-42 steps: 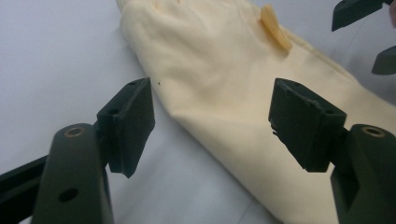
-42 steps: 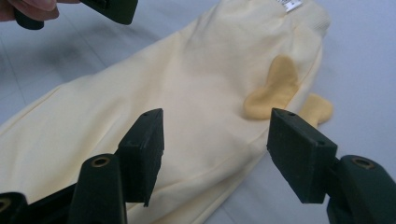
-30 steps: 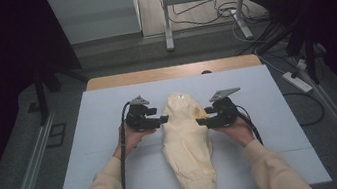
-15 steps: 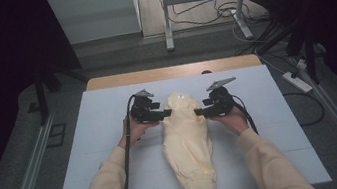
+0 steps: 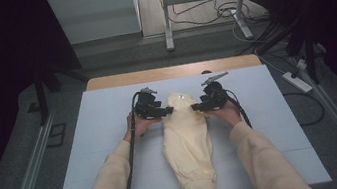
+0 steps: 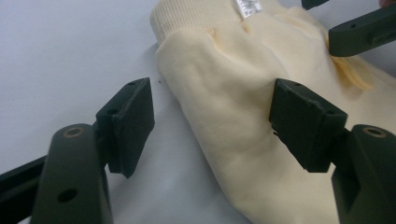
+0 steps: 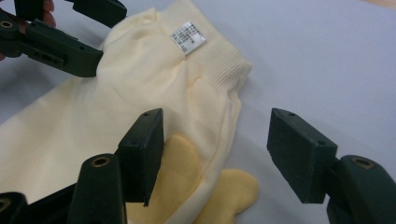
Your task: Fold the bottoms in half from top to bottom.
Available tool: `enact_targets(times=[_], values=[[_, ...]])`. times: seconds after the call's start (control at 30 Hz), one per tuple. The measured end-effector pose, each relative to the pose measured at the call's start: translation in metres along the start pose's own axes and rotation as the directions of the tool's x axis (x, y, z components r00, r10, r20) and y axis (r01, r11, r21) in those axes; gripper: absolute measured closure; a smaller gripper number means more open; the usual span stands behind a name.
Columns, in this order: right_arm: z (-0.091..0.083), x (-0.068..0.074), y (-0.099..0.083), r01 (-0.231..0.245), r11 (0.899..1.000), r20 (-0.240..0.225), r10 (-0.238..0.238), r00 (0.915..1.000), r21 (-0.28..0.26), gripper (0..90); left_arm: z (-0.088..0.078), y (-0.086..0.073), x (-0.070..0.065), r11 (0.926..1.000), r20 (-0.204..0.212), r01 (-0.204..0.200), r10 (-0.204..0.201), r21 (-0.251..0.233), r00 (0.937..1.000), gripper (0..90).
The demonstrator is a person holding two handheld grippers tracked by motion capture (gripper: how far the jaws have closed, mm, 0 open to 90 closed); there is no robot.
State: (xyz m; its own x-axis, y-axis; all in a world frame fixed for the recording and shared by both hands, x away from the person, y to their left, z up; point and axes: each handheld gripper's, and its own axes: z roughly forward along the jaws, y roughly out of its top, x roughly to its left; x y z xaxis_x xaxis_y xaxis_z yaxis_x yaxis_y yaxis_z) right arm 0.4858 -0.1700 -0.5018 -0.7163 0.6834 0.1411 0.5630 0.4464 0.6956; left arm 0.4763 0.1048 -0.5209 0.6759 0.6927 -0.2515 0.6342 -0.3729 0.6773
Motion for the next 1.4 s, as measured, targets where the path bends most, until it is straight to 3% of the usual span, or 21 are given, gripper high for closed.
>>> enact_targets(times=[0.33,0.6,0.8,1.0,1.17,1.4], values=[[0.018,0.002,-0.007,0.011,0.997,-0.009,-0.011,0.9999,0.075,35.8,0.009,-0.003,0.002,0.9990,-0.003,0.021,-0.021,0.039,0.9998,29.8],[0.019,0.005,-0.007,0.024,0.996,0.001,-0.024,0.9997,0.080,36.6,0.013,-0.005,0.002,0.9981,-0.006,0.026,-0.026,0.056,0.9996,31.2],[0.020,0.007,-0.007,0.036,0.996,-0.024,-0.034,0.9991,0.080,44.5,0.013,-0.005,-0.001,0.9975,0.046,0.013,-0.016,0.069,0.9988,50.7],[0.020,0.009,-0.008,0.041,0.996,-0.089,-0.033,0.9955,0.081,63.6,0.014,-0.006,-0.005,0.9968,0.066,-0.001,-0.004,0.080,0.9978,73.7],[0.019,0.012,-0.008,0.082,0.994,-0.099,-0.075,0.9923,0.068,73.4,0.011,-0.008,-0.005,0.9980,0.077,0.003,-0.007,0.062,0.9970,79.1],[0.009,0.016,-0.004,0.122,0.991,-0.079,-0.118,0.9899,0.046,74.9,-0.003,-0.006,-0.008,0.9997,0.085,-0.013,0.011,0.018,0.9963,80.4]])
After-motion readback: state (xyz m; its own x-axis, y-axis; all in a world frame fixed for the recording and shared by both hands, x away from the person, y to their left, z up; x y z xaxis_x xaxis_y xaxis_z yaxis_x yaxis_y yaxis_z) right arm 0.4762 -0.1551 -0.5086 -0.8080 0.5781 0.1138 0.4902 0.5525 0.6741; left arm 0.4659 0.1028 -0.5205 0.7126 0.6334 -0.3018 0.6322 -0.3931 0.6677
